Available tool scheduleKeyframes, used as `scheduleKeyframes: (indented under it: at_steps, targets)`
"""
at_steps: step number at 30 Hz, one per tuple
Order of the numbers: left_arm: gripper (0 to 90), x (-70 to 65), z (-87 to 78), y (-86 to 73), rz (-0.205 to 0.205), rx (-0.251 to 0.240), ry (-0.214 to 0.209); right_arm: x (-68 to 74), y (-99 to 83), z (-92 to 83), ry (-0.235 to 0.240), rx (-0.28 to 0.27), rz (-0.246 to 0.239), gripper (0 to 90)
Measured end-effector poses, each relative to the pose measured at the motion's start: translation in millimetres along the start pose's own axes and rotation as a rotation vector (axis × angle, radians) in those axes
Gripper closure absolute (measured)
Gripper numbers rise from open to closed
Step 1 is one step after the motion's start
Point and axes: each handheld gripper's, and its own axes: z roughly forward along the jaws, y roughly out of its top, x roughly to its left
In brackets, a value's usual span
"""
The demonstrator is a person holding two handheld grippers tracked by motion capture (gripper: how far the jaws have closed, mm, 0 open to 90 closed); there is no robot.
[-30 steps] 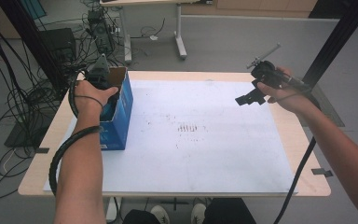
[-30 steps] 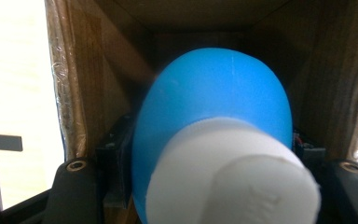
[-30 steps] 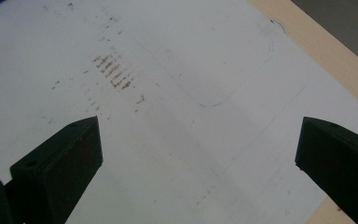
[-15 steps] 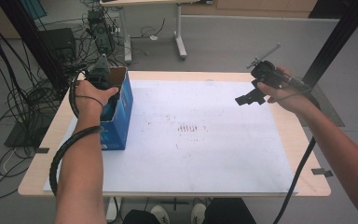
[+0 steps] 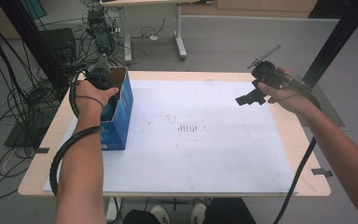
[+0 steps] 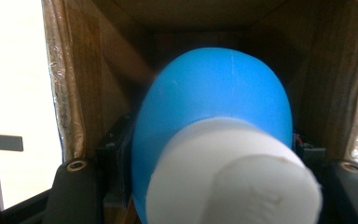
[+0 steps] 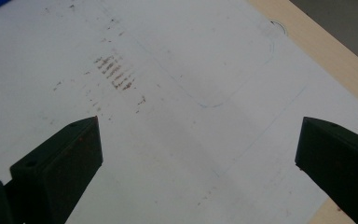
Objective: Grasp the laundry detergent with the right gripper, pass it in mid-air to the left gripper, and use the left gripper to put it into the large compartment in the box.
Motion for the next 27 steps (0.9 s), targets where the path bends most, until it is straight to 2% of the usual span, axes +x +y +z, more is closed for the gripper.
scheduleKeyframes:
  at_steps: [27]
  targets:
    - [33.8,-0.2,1.3,-0.7,-0.003,0.001,0.004,0.6,-0.4,-2.1,-0.002,-0.004,0.000,0.6]
